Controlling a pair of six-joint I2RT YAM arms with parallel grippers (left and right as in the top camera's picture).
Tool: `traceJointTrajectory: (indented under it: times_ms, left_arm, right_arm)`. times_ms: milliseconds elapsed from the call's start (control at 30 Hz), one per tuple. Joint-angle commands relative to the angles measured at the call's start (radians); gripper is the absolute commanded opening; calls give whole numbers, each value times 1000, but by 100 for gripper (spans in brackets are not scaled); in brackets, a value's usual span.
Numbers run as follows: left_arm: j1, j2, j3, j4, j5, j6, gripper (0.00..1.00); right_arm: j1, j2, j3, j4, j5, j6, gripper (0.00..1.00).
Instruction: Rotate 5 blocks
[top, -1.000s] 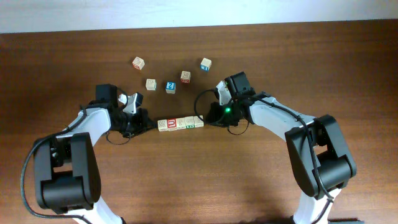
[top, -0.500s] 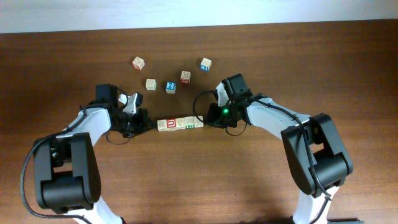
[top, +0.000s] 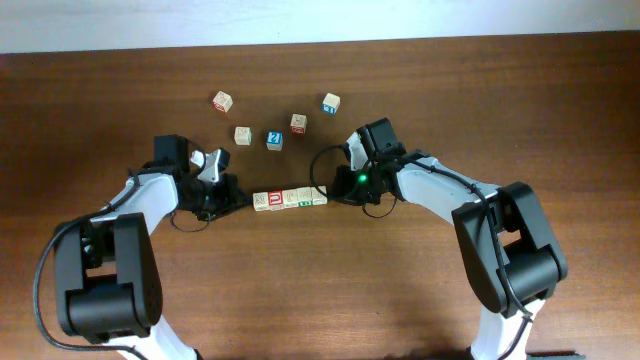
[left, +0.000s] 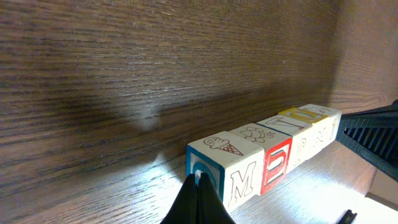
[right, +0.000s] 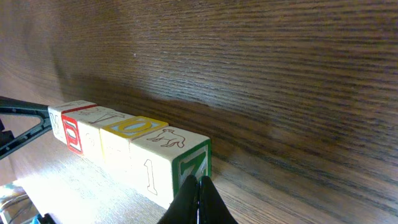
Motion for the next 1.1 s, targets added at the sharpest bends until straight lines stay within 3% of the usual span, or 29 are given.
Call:
traceJointTrajectory:
  times_ms: [0,1067]
  left_arm:
    - [-1,-5,-10,10,-3,-9,0]
    - [-46,-5,-10,18,-4,-9,0]
  right_arm:
    - [10,12,-8,3,-10,5,4]
    - [27,12,-8,8,-41,-23,4]
